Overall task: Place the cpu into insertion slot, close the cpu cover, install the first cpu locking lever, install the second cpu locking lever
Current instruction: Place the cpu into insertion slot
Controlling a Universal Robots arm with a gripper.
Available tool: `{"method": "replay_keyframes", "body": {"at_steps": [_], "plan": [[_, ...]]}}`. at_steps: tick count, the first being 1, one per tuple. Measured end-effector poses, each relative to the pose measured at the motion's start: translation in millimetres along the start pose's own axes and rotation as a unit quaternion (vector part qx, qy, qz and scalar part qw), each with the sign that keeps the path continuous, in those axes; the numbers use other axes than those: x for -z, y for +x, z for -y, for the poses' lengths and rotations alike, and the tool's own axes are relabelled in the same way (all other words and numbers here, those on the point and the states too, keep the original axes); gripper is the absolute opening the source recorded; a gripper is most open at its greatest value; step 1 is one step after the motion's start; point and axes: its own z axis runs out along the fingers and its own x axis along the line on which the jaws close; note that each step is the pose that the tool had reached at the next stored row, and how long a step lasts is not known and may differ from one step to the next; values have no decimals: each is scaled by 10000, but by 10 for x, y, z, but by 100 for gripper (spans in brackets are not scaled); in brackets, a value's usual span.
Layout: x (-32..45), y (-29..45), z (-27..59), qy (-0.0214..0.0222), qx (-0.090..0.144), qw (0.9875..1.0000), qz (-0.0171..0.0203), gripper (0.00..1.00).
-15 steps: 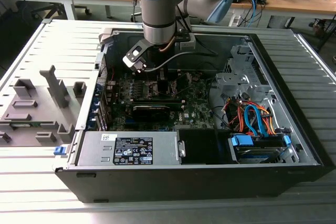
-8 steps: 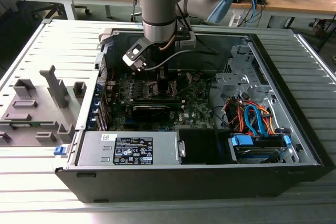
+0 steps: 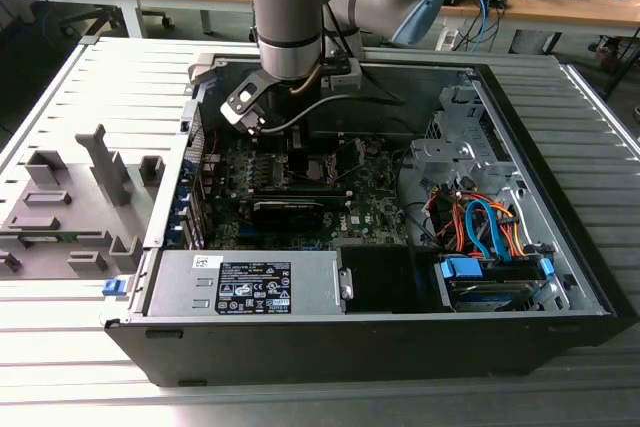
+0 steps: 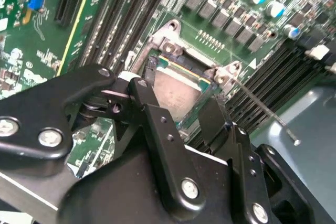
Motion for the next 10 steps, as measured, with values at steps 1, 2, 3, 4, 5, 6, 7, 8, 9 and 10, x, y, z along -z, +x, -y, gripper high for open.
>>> {"method": "replay_keyframes", "body": {"at_steps": [1, 2, 3, 4, 5, 6, 7, 8, 9, 10], "plan": [[-6, 0, 5, 1, 0, 10000, 0, 60], [-10, 0, 6, 1, 0, 10000, -1, 60], [-15, 1, 6, 0, 1, 10000, -3, 60], [-19, 2, 7, 0, 0, 10000, -4, 60], [-22, 4, 7, 1, 0, 10000, -4, 60], [-24, 6, 6, 1, 1, 10000, -3, 60], [-27, 9, 5, 0, 3, 10000, -4, 60], [-28, 10, 4, 0, 3, 10000, -4, 60], [-30, 11, 5, 1, 3, 10000, -3, 60], [-36, 15, 5, 0, 3, 10000, -7, 60]]}}
